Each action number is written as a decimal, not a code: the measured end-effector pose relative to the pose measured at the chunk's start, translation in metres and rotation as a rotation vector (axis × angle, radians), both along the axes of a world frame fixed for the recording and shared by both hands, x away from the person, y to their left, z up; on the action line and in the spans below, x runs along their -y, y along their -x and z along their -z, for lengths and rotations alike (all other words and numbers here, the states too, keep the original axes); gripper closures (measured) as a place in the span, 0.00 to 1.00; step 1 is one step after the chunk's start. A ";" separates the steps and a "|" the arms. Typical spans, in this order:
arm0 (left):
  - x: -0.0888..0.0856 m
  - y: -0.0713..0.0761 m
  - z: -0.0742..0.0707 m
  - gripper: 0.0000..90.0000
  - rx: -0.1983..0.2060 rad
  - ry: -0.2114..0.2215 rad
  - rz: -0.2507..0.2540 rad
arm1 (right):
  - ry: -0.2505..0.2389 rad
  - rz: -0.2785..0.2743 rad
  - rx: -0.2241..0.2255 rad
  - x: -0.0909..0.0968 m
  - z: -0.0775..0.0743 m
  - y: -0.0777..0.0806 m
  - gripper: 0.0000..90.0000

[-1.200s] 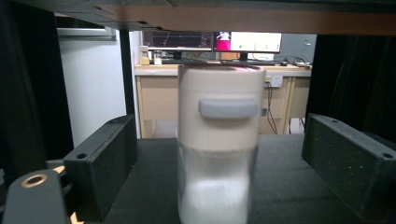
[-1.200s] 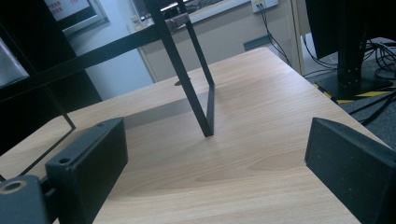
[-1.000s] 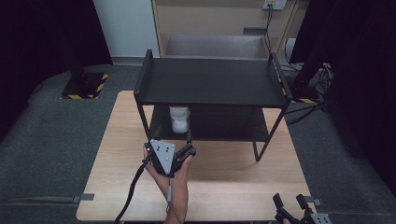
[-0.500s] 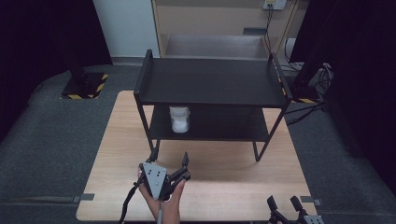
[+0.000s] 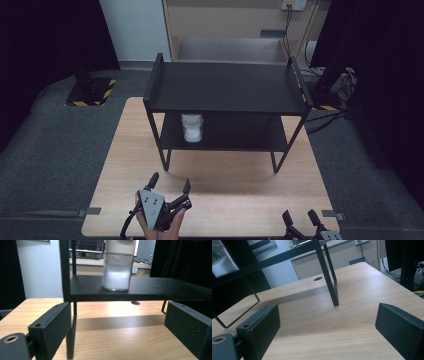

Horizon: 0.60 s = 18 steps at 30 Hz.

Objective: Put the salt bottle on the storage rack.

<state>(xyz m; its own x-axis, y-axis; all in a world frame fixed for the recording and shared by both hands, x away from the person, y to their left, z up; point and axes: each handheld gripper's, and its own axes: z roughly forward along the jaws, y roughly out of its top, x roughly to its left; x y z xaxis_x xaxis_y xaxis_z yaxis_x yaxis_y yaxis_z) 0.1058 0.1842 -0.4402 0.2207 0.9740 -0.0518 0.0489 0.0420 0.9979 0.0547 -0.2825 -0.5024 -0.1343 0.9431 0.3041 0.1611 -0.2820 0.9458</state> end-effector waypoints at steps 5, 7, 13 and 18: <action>-0.018 0.006 0.008 0.07 -0.018 -0.053 0.024 | 0.013 -0.003 0.003 -0.001 -0.001 0.001 0.06; -0.026 0.008 0.011 0.07 -0.032 -0.096 0.033 | 0.009 0.001 0.004 -0.001 -0.002 0.002 0.06; -0.049 0.013 0.019 0.07 -0.065 -0.094 0.047 | 0.007 0.020 0.008 0.000 -0.003 0.004 0.06; -0.065 0.022 0.024 0.07 -0.057 -0.076 0.035 | 0.011 0.021 0.007 0.000 -0.004 0.005 0.06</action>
